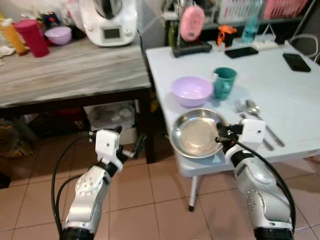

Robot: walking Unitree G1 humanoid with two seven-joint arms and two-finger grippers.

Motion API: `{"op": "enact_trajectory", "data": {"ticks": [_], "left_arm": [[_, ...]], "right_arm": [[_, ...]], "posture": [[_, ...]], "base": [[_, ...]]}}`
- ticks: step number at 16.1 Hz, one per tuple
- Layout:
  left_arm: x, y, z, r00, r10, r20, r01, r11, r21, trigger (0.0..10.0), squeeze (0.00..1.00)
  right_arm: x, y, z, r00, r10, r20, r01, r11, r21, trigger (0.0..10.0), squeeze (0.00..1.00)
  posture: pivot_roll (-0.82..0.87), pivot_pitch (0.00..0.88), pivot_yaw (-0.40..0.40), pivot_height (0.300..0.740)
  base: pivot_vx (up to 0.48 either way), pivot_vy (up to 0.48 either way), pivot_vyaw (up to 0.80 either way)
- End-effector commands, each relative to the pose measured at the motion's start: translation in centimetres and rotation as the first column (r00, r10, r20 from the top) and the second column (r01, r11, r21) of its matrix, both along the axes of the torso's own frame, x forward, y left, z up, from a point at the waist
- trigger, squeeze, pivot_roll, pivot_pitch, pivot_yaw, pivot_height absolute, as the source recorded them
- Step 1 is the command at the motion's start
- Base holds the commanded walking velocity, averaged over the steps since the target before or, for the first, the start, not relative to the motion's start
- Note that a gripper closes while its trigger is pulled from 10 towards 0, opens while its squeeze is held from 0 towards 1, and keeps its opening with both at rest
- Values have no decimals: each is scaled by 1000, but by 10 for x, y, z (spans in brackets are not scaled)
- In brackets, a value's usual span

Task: Setting the table

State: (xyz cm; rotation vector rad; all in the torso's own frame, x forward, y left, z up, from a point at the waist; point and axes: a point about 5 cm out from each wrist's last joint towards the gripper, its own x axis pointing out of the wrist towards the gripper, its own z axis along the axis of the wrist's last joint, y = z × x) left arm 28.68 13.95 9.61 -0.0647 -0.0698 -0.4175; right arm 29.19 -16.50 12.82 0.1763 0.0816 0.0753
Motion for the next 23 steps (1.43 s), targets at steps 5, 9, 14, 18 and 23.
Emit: {"op": "enact_trajectory", "data": {"ticks": [5, 9, 14, 18, 23], "left_arm": [[1, 13, -4, 998, 62, -1, -62, 997, 35, 10000, 0], [1, 12, -5, 997, 75, -1, -75, 996, 38, 10000, 0], [2, 16, -5, 992, 126, 5, -126, 991, 48, 10000, 0], [1, 11, -2, 996, 84, 11, -84, 996, 26, 10000, 0], [1, 5, 0, 999, 49, 14, -49, 999, 9, 10000, 0]], "right_arm": [[0, 10, 7, 998, 36, 51, -36, 999, 1, 10000, 0], [0, 11, 6, 998, 30, 51, -30, 1000, 6, 10000, 0], [-1, 9, 5, 998, 17, 56, -17, 1000, 5, 10000, 0], [-2, 9, 6, 998, 4, 66, -4, 1000, -3, 10000, 0], [-1, 8, 7, 997, -6, 78, 6, 1000, -1, 10000, 0]], "posture": [[-202, 45, 48, 740], [-200, 48, 52, 740], [-205, 52, 57, 740], [-205, 54, 61, 740], [-205, 52, 63, 740]], "base": [[0, 480, 261], [0, 480, 697], [0, 253, 208], [0, 0, 0], [251, 0, -337]]}}
